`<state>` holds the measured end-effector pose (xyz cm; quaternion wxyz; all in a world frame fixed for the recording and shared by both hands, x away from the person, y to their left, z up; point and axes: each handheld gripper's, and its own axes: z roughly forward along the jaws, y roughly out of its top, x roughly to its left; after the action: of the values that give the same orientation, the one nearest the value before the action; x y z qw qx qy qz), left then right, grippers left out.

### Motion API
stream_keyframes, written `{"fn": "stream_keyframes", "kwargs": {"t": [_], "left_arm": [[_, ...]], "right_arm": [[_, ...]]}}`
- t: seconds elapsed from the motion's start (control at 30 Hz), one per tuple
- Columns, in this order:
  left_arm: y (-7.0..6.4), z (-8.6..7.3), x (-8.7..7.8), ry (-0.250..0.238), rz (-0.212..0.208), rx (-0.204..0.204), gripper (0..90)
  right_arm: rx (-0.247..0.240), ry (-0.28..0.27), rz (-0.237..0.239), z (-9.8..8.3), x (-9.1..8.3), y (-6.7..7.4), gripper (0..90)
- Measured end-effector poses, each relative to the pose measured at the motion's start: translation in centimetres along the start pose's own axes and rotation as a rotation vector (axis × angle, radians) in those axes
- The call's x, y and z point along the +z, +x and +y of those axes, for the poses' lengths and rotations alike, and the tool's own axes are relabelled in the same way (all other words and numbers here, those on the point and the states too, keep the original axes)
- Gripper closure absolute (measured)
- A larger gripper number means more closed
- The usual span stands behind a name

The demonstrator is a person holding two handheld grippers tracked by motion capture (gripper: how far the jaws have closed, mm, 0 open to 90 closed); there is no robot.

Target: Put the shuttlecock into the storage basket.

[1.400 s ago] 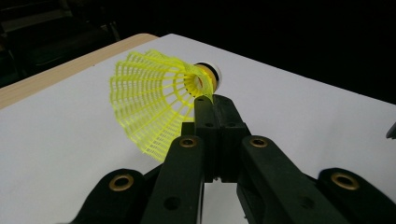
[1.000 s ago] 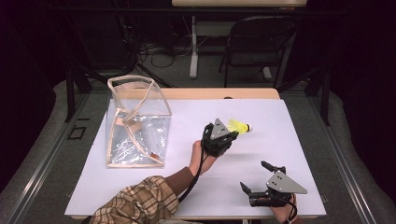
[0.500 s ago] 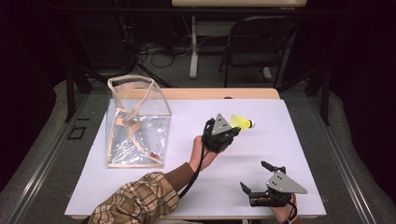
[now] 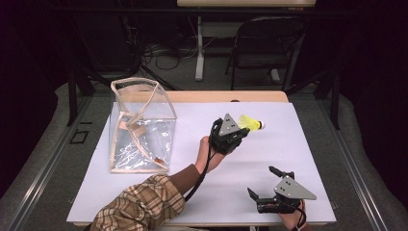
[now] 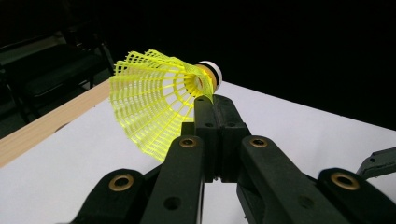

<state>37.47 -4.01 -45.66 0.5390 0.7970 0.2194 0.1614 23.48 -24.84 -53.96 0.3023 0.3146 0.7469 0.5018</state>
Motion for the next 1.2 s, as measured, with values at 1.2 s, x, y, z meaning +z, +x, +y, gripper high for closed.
{"fn": "stream_keyframes", "kwargs": {"t": [1.2], "left_arm": [[2.0,1.2,-1.5,-0.022,0.038,0.019,90.0]], "right_arm": [[0.002,-0.002,-0.001,0.0,0.0,0.0,0.2]]}}
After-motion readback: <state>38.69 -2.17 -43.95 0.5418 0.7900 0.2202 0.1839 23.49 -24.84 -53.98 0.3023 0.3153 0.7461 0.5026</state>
